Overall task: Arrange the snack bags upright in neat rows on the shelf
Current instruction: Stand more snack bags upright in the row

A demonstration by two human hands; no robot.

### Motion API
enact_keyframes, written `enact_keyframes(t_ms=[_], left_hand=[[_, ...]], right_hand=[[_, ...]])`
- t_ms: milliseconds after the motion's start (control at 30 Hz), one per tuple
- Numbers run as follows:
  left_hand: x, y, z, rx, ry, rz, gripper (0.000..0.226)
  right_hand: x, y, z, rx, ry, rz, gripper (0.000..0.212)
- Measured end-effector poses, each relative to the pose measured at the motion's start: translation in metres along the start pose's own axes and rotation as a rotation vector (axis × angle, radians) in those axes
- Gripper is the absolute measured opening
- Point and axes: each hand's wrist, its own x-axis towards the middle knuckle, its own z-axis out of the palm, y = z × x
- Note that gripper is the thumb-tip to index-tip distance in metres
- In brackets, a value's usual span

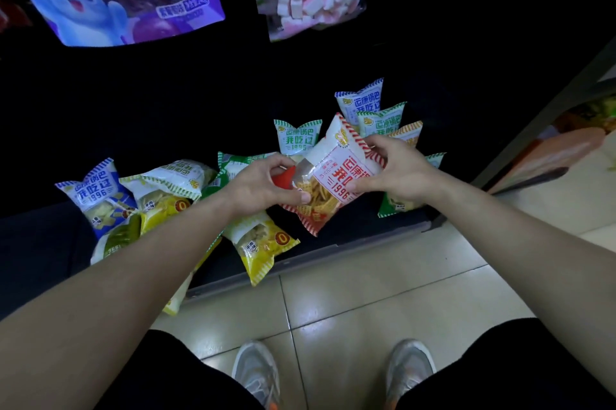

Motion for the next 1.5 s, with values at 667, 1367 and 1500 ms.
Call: enact_keyframes(t_ms=[667, 1367, 1500], left_hand=[[-0.020, 0.034, 0.028, 0.783, 0.139, 0.060, 0.081], [0.194, -0.009, 0.036, 0.518, 0.468, -0.121, 0.091], [0.232, -0.025, 0.035, 0.476, 0.420, -0.105, 0.089]], right_hand=[[-0.015, -0.041, 0.038, -0.650, -0.050, -0.142, 0.081], [0.061, 0.061, -0.016, -0.517, 0.126, 0.090, 0.046], [0.080, 0.073, -0.008, -0.546, 0.138, 0.067, 0.038]])
